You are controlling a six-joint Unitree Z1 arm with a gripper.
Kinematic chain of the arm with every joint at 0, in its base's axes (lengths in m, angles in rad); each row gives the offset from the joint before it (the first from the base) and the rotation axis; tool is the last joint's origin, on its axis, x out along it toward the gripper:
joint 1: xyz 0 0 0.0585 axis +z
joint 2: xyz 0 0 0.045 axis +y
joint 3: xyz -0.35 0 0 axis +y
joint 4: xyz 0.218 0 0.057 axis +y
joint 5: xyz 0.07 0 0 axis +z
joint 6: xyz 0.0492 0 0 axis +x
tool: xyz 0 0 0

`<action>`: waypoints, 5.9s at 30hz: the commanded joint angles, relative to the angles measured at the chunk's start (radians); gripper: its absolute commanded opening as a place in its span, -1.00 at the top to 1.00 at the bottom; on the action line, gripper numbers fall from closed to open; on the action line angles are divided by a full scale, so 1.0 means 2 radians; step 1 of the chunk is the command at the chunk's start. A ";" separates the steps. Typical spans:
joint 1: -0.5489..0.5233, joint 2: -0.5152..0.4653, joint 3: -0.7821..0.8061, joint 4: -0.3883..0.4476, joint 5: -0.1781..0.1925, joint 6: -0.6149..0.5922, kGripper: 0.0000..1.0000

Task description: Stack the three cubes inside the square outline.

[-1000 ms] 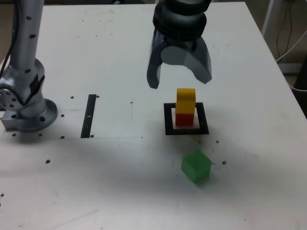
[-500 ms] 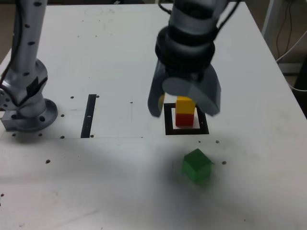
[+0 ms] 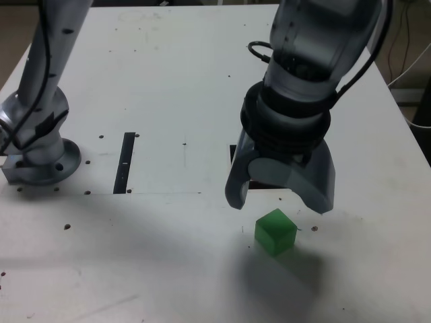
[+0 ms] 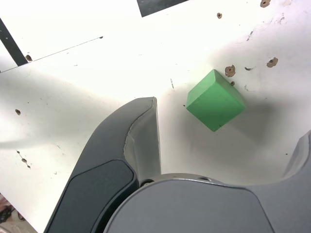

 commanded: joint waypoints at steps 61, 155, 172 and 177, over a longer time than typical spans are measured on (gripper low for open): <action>-0.033 0.029 0.028 -0.041 0.102 0.266 -0.98; 0.098 -0.059 0.005 0.021 0.068 0.192 0.44; 0.170 -0.067 0.033 0.024 0.047 0.132 0.44; 0.170 -0.062 0.039 0.023 0.033 0.119 0.44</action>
